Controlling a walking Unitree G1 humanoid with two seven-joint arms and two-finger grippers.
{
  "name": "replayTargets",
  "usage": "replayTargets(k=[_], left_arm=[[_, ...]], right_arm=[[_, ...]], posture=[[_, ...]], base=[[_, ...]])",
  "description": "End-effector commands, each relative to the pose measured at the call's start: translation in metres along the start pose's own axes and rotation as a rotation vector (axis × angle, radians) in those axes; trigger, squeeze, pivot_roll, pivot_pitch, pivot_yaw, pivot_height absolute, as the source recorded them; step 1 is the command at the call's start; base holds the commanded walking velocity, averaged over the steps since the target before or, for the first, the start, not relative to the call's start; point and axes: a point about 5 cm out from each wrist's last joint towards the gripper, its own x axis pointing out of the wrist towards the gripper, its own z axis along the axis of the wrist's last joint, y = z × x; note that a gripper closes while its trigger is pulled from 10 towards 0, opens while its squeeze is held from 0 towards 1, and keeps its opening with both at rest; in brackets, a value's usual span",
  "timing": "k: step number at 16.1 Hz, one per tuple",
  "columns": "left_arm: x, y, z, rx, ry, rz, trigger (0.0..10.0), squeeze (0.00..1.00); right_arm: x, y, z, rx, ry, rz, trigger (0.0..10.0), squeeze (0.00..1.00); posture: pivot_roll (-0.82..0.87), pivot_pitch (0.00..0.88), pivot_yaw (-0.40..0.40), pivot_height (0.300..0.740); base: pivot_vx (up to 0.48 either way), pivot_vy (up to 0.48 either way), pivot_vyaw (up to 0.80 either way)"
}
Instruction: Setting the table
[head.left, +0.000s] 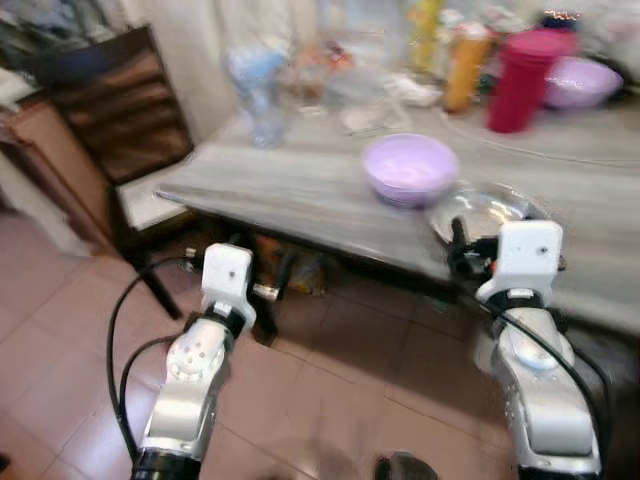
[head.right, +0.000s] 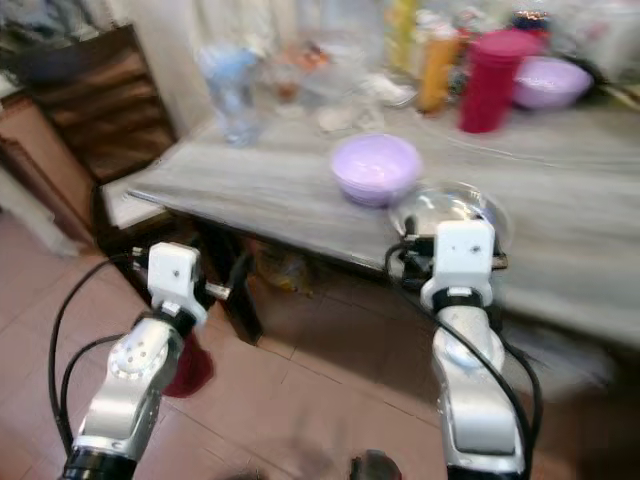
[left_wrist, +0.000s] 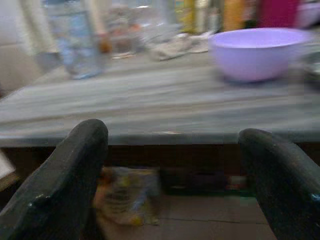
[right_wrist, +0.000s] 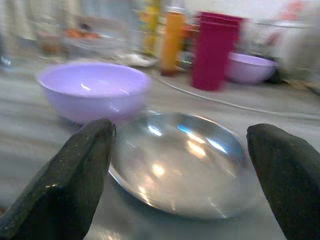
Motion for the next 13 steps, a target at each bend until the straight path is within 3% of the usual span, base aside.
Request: replayTargets(k=[1, 6, 9, 10, 13], left_arm=[[-0.003, 0.005, -0.001, 0.019, 0.008, 0.005, 10.0, 0.0], [-0.002, 0.006, -0.001, 0.022, 0.006, 0.002, 10.0, 0.0], [-0.003, 0.001, -0.004, 0.022, 0.014, -0.009, 10.0, 0.0], [-0.005, -0.001, -0.005, 0.022, 0.015, -0.008, 10.0, 0.0], [-0.007, 0.008, -0.003, 0.016, 0.01, 0.057, 10.0, 0.0]], right_arm=[[0.001, 0.004, 0.001, 0.031, 0.011, 0.011, 10.0, 0.0], [0.004, 0.006, 0.0, -0.04, 0.013, -0.001, 10.0, 0.0], [0.003, 0.011, -0.002, -0.019, -0.005, 0.032, 10.0, 0.0], [0.0, 0.012, -0.005, -0.006, 0.024, 0.047, 10.0, 0.0], [-0.001, 0.017, -0.007, -0.022, 0.003, 0.089, 10.0, 0.0]], posture=[[-0.22, 0.065, 0.083, 0.74], [-0.22, 0.06, 0.084, 0.74], [-0.21, 0.081, 0.076, 0.74], [-0.2, 0.084, 0.066, 0.74], [-0.18, 0.07, 0.064, 0.74]], base=[[-0.398, 0.0, 0.0], [-0.398, 0.0, 0.0], [-0.396, 0.0, 0.0], [0.266, 0.0, 0.0], [-0.376, 0.0, 0.0]])
